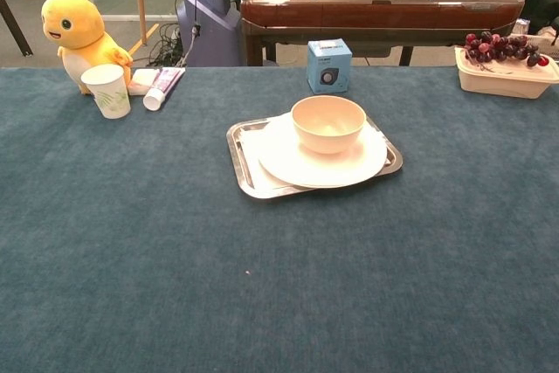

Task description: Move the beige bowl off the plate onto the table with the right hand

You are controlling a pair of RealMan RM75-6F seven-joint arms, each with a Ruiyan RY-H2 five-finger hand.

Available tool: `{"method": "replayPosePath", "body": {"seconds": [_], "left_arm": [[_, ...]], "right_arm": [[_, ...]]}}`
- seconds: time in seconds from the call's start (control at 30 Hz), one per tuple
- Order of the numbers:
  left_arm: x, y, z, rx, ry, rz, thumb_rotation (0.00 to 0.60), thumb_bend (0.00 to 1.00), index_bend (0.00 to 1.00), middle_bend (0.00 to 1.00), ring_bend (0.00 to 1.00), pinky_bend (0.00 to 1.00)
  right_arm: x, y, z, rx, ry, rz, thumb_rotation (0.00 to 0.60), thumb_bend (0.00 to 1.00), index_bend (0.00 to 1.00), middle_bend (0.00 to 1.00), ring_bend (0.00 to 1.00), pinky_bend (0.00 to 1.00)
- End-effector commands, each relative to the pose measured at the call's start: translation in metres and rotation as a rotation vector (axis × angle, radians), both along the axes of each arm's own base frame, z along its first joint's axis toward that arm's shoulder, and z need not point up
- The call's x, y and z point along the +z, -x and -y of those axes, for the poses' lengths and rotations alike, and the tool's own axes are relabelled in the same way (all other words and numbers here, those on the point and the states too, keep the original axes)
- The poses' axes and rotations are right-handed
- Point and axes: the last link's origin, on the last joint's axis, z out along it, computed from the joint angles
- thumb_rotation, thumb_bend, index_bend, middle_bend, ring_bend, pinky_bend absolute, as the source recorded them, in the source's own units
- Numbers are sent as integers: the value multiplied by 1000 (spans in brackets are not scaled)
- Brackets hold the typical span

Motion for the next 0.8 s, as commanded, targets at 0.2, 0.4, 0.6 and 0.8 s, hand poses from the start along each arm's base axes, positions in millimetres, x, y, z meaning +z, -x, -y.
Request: {"method": "replayPosePath", "body": {"seconds": [0.2, 0.4, 0.6, 0.8], "left_arm": [[4, 3, -3, 16, -11, 12, 600, 324, 0, 0, 0, 0], [9, 6, -4, 26, -25, 25, 600, 325, 0, 0, 0, 0], [12, 8, -6, 33, -28, 31, 600, 325, 0, 0, 0, 0], [13, 8, -6, 35, -30, 36, 600, 325, 0, 0, 0, 0]], "right_arm": [[-7, -37, 85, -21, -177, 67, 600, 147, 133, 100, 0, 77], [-21, -62, 123, -11, -255, 83, 600, 135, 118, 92, 0, 77], [-39, -82, 146, 0, -317, 55, 600, 134, 104, 88, 0, 77], [-64, -104, 160, 22, -386, 26, 600, 131, 103, 86, 0, 76]]}}
